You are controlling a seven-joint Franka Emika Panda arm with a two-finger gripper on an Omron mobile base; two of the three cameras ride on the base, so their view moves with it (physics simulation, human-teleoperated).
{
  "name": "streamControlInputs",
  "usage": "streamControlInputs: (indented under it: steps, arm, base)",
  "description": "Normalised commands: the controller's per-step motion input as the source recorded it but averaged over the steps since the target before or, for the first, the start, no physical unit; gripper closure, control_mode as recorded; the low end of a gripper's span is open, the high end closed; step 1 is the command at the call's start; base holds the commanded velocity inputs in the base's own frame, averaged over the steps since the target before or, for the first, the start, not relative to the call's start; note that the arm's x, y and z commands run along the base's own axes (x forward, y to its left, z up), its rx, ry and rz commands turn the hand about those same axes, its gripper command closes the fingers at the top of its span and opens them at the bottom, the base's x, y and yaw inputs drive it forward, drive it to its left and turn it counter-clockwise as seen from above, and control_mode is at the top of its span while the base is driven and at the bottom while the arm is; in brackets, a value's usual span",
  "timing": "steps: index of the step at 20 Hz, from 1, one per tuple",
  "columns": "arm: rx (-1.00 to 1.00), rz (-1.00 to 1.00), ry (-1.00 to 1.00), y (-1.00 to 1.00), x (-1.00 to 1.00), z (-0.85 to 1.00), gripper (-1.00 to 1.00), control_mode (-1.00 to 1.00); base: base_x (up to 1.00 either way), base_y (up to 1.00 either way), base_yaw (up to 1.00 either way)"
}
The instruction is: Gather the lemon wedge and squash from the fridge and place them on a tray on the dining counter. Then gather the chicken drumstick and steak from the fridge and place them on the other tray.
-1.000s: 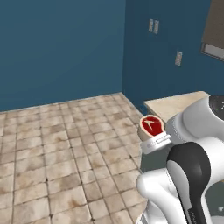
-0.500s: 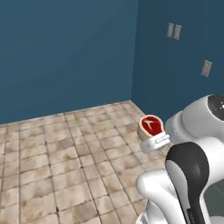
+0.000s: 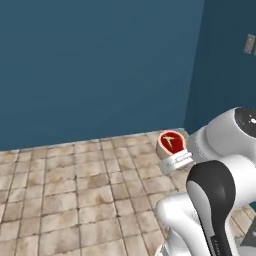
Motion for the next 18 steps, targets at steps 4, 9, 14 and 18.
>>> streamControlInputs:
  steps: [4,9,14,18]
  arm:
    - [0.00,0.00,0.00,0.00,0.00,0.00,1.00,1.00]
    - [0.00,0.00,0.00,0.00,0.00,0.00,1.00,1.00]
    - [0.00,0.00,0.00,0.00,0.00,0.00,1.00,1.00]
    - [0.00,0.00,0.00,0.00,0.00,0.00,1.00,1.00]
  base:
    - [1.00,0.00,0.39]
    - [1.00,0.00,0.42]
    - [0.95,0.00,0.43]
    - [0.93,0.01,0.42]
